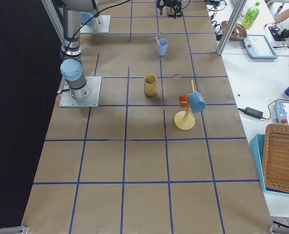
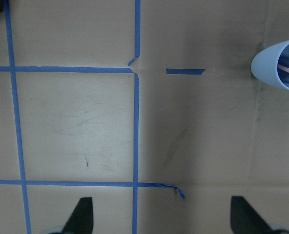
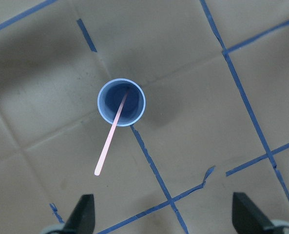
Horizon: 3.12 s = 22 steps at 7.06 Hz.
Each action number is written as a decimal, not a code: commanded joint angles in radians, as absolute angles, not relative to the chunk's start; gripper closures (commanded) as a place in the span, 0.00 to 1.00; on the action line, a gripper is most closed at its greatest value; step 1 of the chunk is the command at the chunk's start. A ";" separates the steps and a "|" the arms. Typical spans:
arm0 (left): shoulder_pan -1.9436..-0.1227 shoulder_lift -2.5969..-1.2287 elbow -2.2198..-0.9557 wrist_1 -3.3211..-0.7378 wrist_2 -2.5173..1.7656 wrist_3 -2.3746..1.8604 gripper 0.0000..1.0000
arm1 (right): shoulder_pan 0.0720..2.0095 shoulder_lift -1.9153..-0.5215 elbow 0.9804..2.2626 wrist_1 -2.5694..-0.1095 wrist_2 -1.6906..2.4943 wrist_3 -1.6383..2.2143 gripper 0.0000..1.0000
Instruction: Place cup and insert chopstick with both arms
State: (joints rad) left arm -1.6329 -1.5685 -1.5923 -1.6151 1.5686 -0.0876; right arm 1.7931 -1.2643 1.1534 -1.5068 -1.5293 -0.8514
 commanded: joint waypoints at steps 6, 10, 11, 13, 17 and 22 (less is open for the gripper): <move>-1.635 -1.566 -1.594 -1.617 1.568 -0.087 0.00 | 1.476 -1.567 1.481 -1.553 -1.612 -0.096 0.00; -1.635 -1.566 -1.594 -1.617 1.568 -0.086 0.00 | 1.575 -1.623 1.549 -1.575 -1.577 0.071 0.00; -1.635 -1.566 -1.594 -1.617 1.569 -0.086 0.00 | 1.633 -1.608 1.545 -1.581 -1.577 0.080 0.00; -1.635 -1.566 -1.594 -1.617 1.569 -0.086 0.00 | 1.637 -1.580 1.543 -1.578 -1.575 0.078 0.00; -1.635 -1.566 -1.594 -1.617 1.569 -0.086 0.00 | 1.611 -1.571 1.540 -1.560 -1.545 0.071 0.00; -1.635 -1.566 -1.592 -1.617 1.569 -0.086 0.00 | 1.605 -1.574 1.543 -1.549 -1.546 0.074 0.00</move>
State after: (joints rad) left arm -1.6344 -1.5662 -1.5932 -1.6168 1.5693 -0.0859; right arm 1.6015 -1.5745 1.5426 -1.5463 -1.5479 0.0712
